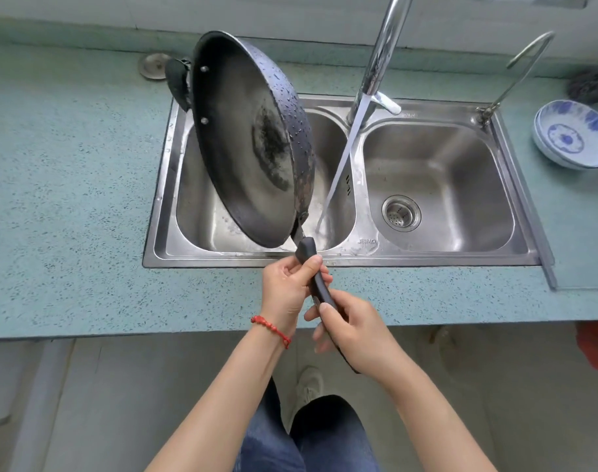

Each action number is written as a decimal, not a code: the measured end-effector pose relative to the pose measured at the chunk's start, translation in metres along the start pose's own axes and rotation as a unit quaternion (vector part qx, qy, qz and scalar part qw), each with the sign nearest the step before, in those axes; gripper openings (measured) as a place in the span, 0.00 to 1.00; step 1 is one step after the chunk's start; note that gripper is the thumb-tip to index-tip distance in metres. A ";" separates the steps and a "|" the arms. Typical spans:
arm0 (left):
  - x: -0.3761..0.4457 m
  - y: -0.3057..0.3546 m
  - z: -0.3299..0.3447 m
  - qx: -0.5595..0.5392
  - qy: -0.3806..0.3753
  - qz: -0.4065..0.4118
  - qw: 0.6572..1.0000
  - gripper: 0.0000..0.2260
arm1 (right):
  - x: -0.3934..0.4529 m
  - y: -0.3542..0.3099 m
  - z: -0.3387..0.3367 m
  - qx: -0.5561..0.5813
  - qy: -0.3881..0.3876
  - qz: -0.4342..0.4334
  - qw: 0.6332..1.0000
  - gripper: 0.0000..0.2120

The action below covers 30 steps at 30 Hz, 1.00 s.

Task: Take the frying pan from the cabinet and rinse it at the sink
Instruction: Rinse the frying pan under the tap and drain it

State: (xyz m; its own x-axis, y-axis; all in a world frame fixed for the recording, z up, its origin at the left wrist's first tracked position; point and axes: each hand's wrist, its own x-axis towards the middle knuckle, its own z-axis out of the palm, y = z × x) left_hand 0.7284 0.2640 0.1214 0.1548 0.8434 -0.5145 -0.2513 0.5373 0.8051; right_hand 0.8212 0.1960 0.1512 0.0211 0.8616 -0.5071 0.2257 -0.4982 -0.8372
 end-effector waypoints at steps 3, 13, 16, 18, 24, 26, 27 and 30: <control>0.000 0.001 0.000 0.010 0.025 0.014 1.000 0.05 | -0.002 0.001 0.005 -0.029 0.038 -0.016 0.999 0.11; -0.012 0.013 -0.010 -0.024 0.017 -0.041 0.999 0.08 | -0.002 0.001 0.029 0.311 -0.038 -0.036 0.949 0.09; -0.013 0.013 -0.011 -0.017 0.015 -0.039 0.999 0.10 | -0.003 -0.002 0.031 0.360 -0.050 -0.032 0.931 0.09; -0.014 0.011 -0.011 -0.023 0.011 -0.031 0.999 0.10 | -0.005 -0.001 0.032 0.369 -0.050 -0.030 0.928 0.09; -0.022 0.008 -0.014 0.015 0.018 -0.018 1.000 0.09 | -0.012 0.004 0.036 0.343 -0.046 -0.016 0.938 0.10; -0.022 0.007 -0.018 0.037 0.023 -0.014 0.999 0.09 | -0.013 0.003 0.039 0.333 -0.043 -0.014 0.942 0.11; -0.022 0.007 -0.020 0.045 0.023 -0.014 0.999 0.09 | -0.014 0.001 0.041 0.328 -0.040 -0.013 0.944 0.11; -0.022 0.005 -0.024 0.048 0.018 -0.022 0.998 0.10 | -0.016 -0.003 0.044 0.306 -0.027 -0.003 0.952 0.12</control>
State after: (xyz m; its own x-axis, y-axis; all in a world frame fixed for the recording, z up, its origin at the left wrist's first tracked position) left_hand 0.7008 0.2476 0.1293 0.1293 0.8194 -0.5585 -0.1511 0.5729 0.8056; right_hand 0.7771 0.1790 0.1529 -0.0320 0.8662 -0.4987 -0.3834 -0.4714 -0.7942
